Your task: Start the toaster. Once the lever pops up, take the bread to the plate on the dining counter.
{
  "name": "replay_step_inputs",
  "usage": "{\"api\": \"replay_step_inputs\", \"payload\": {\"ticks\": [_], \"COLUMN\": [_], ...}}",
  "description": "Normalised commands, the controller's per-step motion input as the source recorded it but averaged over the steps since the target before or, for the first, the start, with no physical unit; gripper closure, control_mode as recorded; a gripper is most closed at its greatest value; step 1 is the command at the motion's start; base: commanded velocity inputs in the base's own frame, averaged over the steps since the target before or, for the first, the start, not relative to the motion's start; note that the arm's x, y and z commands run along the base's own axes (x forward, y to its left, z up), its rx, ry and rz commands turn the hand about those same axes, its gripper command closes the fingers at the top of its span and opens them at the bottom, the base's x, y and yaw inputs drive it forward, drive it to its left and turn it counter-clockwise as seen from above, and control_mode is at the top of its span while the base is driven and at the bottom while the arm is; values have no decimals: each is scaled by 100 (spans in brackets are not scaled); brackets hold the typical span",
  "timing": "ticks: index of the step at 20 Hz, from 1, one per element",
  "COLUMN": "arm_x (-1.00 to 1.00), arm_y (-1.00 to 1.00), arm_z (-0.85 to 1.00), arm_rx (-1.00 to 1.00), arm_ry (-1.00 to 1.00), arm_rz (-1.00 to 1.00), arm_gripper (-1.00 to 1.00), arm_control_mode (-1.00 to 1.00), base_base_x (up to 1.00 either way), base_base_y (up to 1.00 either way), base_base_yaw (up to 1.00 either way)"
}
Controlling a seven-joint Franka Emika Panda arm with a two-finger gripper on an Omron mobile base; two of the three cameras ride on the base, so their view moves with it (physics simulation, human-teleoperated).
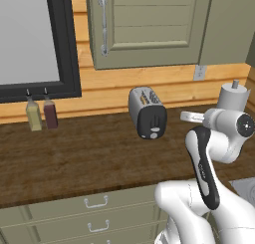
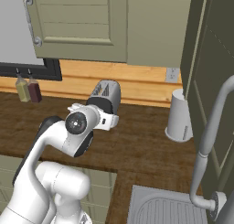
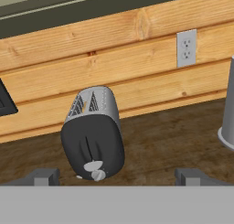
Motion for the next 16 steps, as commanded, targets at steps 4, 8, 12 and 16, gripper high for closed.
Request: {"api": "replay_step_inputs", "payload": {"ticks": [4,8,12,16], "arm_x": [0,0,0,0], "arm_y": [0,0,0,0], "arm_z": [0,0,0,0], "arm_rx": [0,0,0,0], "arm_ry": [0,0,0,0], "arm_rz": [0,0,0,0], "arm_gripper": [-100,-100,-100,-100], "arm_control_mode": [-100,-100,-100,-100], "base_base_x": [0,0,0,0], "base_base_y": [0,0,0,0], "base_base_yaw": [0,0,0,0]}}
